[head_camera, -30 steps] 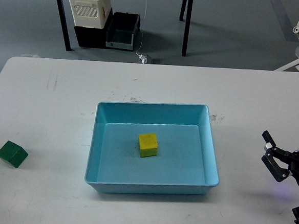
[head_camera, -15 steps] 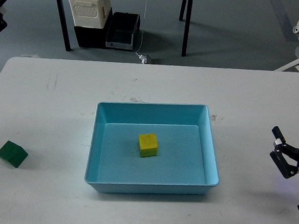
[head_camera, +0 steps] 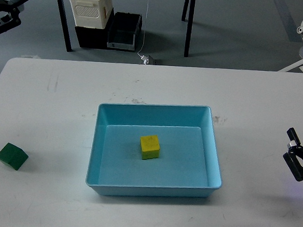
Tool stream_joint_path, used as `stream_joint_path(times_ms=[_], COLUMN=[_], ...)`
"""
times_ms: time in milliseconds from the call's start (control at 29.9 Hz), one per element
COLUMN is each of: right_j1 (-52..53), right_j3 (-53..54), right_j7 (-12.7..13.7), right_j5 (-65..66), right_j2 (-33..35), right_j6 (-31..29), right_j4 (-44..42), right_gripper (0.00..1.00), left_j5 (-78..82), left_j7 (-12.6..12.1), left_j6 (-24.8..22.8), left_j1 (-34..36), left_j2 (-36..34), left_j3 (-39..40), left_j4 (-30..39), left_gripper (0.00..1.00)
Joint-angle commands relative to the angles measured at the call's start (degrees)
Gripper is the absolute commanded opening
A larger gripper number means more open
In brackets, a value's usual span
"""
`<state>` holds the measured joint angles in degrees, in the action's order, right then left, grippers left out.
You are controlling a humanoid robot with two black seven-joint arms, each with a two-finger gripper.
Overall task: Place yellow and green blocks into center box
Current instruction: 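Raise the left gripper and lower it onto the green cube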
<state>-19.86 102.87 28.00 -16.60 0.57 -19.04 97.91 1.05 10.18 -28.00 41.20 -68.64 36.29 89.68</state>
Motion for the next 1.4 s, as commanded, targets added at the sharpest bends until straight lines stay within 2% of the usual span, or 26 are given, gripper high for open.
stream_joint_path(times_ms=[0, 134, 267, 401, 568, 836, 936, 1136, 1370], right_j1=[-0.53, -0.53, -1.32, -2.2, -2.55, -2.55, -2.55, -3.25, -3.34], right_j3=[-0.12, 0.14, 0.49, 0.49, 0.4, 0.49, 0.49, 0.93, 0.75], right_j7=[0.0, 0.0, 0.0, -0.05, -0.14, -0.05, -0.05, -0.05, -0.05], right_j5=[-0.01, -0.01, -0.1, -0.1, -0.1, -0.1, -0.1, -0.1, -0.1], right_j2=[-0.48, -0.48, -0.57, -0.57, -0.57, -0.57, -0.57, -0.48, -0.48], right_j6=[-0.12, -0.12, -0.21, -1.96, -2.41, -2.41, -2.41, -2.49, -2.58], right_j4=[0.0, 0.09, 0.09, 0.09, 0.09, 0.09, 0.18, 0.18, 0.09], right_gripper=[1.0, 1.0, 1.0, 1.0, 1.0, 1.0, 1.0, 1.0, 1.0], left_j5=[1.41, 1.68, 1.68, 2.38, 6.77, 16.51, 23.63, 39.97, 50.1], left_j7=[-0.16, 0.01, 0.1, -0.16, -0.16, -0.08, 0.1, 0.45, 0.54], left_j6=[0.0, 0.0, 0.0, 0.0, 0.0, 0.0, 0.0, 0.0, 0.0], left_j1=[3.52, 13.87, 29.95, 45.07, 60.28, 80.68, 82.63, 81.41, 70.87], left_j2=[4.74, 9.57, 16.59, 23.45, 31.98, 44.19, 45.44, 43.69, 37.54], left_j3=[-5.77, -15.08, -31.67, -50.83, -70.52, -95.41, -100.35, -109.84, -113.81], left_j4=[-2.84, -8.19, -13.82, -14.62, -11.74, 3.2, 4.36, 4.27, -0.73], left_gripper=[1.0, 1.0, 1.0, 1.0, 1.0, 1.0, 1.0, 0.99, 0.99])
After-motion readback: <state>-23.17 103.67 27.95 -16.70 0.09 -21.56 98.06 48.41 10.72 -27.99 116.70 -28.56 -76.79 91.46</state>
